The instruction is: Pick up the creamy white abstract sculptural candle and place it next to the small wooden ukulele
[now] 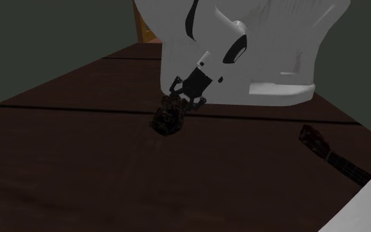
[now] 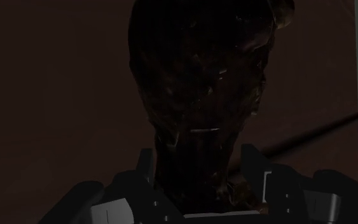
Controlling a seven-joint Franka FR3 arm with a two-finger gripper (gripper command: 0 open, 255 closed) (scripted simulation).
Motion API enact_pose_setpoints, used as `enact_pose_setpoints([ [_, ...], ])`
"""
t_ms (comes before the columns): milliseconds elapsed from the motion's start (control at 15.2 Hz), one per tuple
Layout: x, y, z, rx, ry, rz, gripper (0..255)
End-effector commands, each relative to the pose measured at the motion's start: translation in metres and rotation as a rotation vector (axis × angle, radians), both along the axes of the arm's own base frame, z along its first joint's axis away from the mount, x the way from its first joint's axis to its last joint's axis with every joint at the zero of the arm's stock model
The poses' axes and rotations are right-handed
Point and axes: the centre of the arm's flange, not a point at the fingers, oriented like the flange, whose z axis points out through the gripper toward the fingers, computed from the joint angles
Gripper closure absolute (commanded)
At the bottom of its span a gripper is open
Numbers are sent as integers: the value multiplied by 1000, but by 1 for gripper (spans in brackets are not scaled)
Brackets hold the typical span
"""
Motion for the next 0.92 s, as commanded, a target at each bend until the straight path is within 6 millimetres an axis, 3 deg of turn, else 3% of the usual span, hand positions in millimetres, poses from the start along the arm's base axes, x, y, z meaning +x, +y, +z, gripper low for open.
enact_pose_setpoints([
  [0, -2, -2, -5, -4, 5, 0, 255],
  [858, -2, -2, 63, -4, 5, 0, 255],
])
